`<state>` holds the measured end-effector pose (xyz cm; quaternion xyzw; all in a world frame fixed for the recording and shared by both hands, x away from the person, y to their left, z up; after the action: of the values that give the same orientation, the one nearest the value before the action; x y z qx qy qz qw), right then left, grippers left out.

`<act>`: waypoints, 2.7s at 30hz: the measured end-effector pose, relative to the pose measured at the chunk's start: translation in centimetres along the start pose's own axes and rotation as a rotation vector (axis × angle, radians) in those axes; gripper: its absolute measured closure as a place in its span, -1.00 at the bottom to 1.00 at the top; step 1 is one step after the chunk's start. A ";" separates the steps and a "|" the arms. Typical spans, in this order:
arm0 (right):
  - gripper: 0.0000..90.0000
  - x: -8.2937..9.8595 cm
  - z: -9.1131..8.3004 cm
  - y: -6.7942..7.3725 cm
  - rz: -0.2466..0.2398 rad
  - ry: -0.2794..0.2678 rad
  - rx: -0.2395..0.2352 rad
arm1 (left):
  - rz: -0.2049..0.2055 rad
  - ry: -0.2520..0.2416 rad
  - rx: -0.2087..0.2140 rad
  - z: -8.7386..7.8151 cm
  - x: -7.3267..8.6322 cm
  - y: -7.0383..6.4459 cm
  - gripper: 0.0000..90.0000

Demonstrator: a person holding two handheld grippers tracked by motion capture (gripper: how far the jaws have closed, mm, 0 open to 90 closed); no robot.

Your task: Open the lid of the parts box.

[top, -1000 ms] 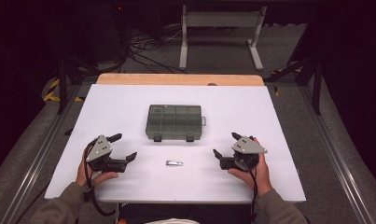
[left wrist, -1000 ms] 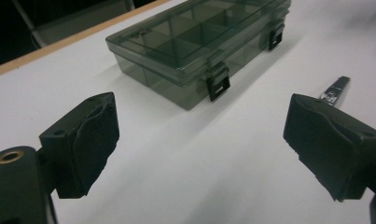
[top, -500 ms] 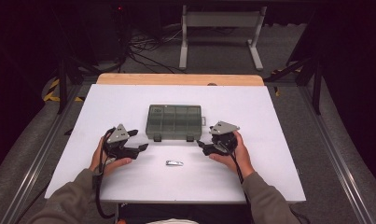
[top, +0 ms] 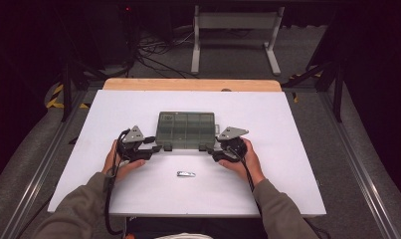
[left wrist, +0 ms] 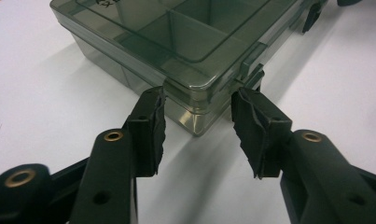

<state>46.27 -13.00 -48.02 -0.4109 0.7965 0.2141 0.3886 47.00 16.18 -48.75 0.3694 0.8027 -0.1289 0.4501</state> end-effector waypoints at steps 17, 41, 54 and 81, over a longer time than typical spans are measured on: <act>0.27 0.0 -0.3 0.0 0.006 -0.016 0.027 | -0.014 0.000 0.000 0.1 0.0 0.2 0.35; 0.66 -0.7 -1.7 0.3 -0.042 -0.059 0.042 | 0.024 -0.058 -0.039 -1.9 -0.9 0.6 0.68; 1.00 -1.0 -1.9 0.5 -0.075 -0.083 0.055 | 0.034 -0.034 -0.037 -1.6 -0.8 0.5 0.96; 0.44 -1.8 -1.9 -0.6 -0.127 -0.118 0.182 | 0.047 -0.131 -0.175 -1.3 -2.0 1.0 0.42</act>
<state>46.54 -13.77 -45.45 -0.4104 0.7606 0.1398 0.4832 47.51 16.64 -46.28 0.3382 0.7708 -0.0714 0.5351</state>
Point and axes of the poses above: each handheld gripper's, and its own axes: z roughly forward along the jaws, x roughly out of its underside, y roughly to its left, the point moved 5 cm from there along z, roughly forward along the jaws, and after that the axes turned 10 degrees about -x, right-handed, at the moved point
